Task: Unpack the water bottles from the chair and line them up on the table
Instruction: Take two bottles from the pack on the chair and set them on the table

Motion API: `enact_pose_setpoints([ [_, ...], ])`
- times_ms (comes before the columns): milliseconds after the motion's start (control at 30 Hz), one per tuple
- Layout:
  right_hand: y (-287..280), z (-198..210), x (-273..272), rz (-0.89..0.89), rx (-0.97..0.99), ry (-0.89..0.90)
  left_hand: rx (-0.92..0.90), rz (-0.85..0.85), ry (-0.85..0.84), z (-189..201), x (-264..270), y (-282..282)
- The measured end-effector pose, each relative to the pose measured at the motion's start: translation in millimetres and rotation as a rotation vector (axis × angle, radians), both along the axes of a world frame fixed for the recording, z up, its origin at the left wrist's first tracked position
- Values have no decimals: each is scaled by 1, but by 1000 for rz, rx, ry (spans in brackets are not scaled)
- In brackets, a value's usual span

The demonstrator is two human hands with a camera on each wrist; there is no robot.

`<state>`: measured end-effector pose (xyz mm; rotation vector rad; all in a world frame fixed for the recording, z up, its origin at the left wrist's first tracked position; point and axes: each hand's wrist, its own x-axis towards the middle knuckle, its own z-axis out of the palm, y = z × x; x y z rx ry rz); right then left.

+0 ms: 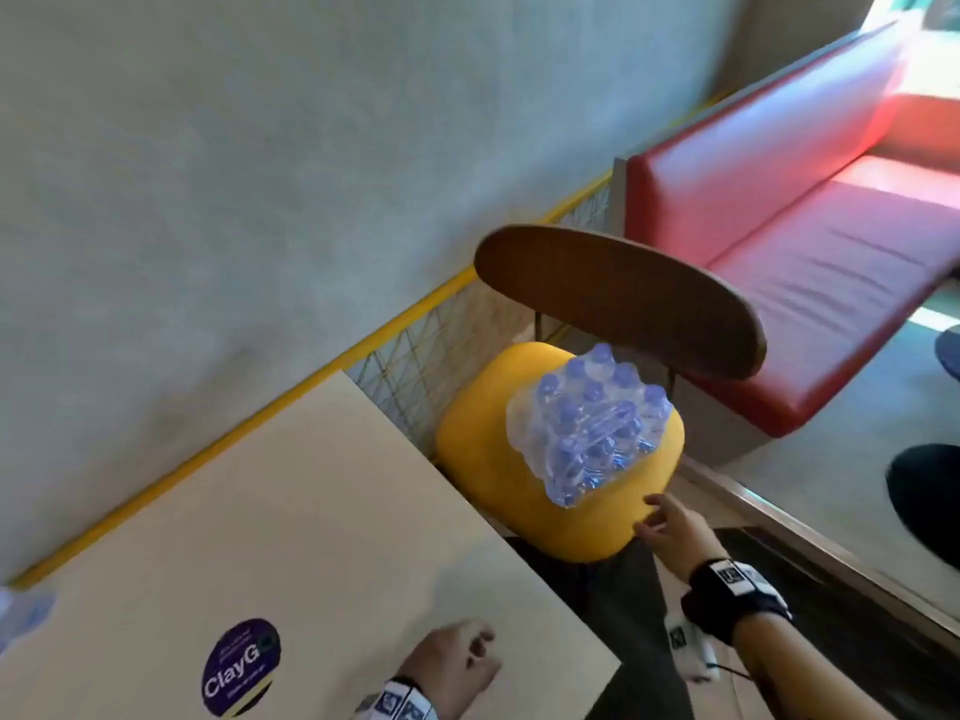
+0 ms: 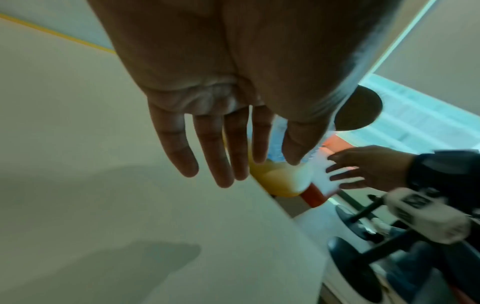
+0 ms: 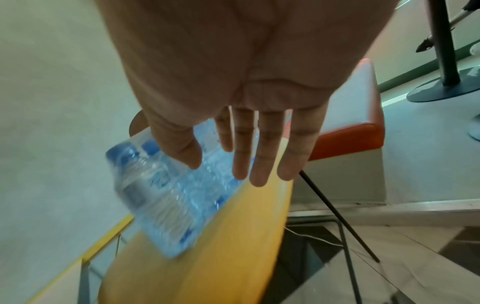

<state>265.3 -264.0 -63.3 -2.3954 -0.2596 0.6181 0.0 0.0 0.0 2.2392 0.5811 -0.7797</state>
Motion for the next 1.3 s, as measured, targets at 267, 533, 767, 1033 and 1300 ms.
enact_pose_setpoints([
  [267,43,27,105,122,-61,-34,-67,4,-198,-29,193,-74],
  [533,50,29,145,315,-232,-46,-18,193,-241,-41,270,-88],
  [767,27,35,131,351,-208,-124,46,294,-209,-41,281,-109],
  [1033,12,39,98,340,-55,-231,113,50,-270,-26,255,-103],
  [1300,39,76,-7,422,38,-239,3,230,-357,-5,111,-14],
])
